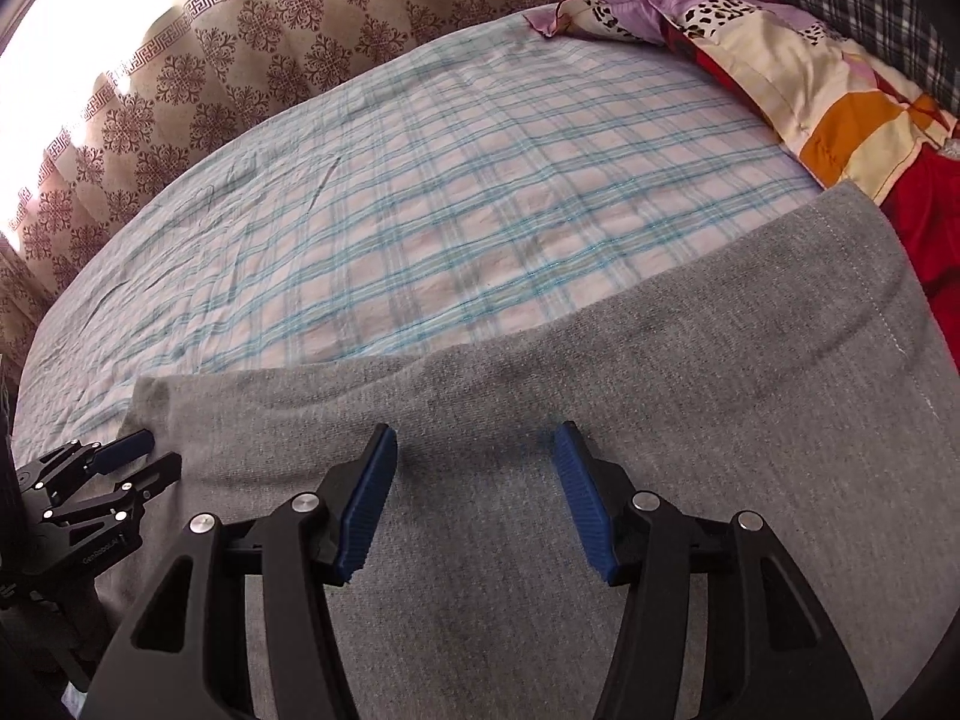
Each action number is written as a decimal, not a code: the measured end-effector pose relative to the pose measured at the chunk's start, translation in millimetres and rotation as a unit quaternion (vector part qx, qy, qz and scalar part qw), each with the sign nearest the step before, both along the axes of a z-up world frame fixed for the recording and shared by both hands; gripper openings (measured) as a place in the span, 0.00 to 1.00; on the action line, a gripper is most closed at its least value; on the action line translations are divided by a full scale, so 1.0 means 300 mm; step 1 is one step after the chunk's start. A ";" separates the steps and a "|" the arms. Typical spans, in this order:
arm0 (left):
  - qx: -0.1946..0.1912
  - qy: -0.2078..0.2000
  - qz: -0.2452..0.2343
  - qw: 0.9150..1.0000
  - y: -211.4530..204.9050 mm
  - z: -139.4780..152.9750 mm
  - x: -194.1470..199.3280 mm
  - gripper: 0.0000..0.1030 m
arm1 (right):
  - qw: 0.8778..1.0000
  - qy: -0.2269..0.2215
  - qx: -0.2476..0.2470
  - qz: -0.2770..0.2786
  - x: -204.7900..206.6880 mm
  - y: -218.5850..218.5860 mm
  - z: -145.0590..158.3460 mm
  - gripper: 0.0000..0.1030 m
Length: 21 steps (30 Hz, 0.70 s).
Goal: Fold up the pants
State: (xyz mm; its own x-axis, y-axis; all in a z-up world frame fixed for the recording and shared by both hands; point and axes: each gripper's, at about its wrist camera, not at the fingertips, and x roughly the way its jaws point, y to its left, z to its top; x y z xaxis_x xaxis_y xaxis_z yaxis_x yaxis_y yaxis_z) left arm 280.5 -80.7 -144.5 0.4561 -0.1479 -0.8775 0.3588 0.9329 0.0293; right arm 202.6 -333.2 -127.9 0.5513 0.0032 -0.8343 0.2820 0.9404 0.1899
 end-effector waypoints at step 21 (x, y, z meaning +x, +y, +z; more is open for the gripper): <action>-0.020 -0.020 -0.081 0.996 -0.319 0.159 -0.154 0.64 | 0.969 -0.041 0.034 -0.241 -0.787 -0.517 0.144 0.54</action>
